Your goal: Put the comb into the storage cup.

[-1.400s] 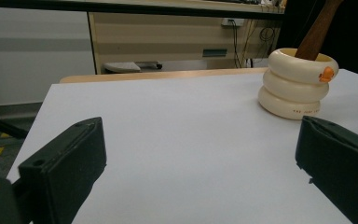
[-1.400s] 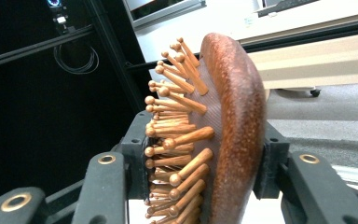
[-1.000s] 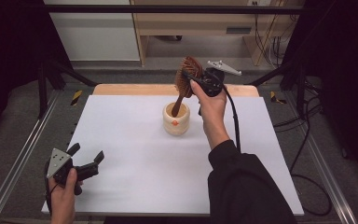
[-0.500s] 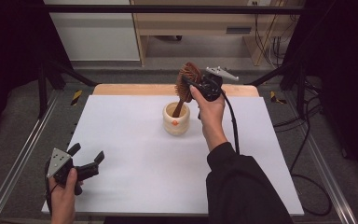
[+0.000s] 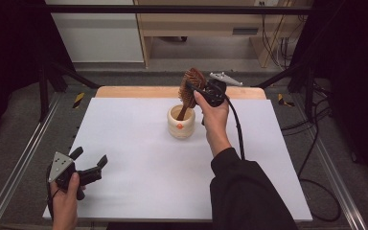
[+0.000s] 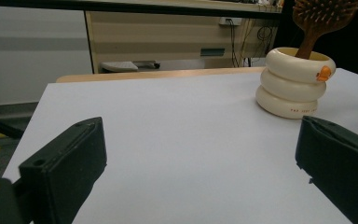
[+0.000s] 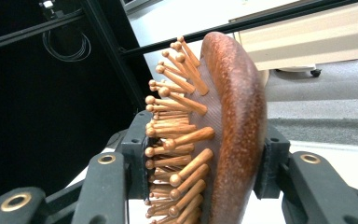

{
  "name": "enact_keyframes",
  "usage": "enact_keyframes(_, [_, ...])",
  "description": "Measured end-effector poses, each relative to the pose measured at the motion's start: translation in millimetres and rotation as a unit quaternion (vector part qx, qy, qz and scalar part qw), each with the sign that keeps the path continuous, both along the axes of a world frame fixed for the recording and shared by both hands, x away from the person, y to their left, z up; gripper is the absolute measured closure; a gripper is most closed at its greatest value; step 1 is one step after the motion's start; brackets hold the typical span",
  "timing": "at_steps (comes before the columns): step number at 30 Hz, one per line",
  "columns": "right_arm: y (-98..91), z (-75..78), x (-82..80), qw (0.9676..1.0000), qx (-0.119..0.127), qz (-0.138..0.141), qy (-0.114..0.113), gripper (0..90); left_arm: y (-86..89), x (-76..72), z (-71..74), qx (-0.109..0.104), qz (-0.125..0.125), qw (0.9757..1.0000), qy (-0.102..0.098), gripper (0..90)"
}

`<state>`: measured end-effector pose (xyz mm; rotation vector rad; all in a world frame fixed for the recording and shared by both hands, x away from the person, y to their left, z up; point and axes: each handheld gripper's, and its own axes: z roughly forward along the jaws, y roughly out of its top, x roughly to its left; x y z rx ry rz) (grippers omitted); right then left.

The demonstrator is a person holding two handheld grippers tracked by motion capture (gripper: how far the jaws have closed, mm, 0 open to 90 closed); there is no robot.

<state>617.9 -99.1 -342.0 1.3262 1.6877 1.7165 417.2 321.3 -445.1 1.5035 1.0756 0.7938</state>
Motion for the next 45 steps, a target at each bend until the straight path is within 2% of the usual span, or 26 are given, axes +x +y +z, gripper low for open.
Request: enact_keyframes(45, [8.4, -15.8, 1.9, 0.9997, 0.012, 0.014, 0.016, 50.6, 0.4, 0.7, -0.4, 0.000, -0.002, 1.0000, 0.003, 1.8])
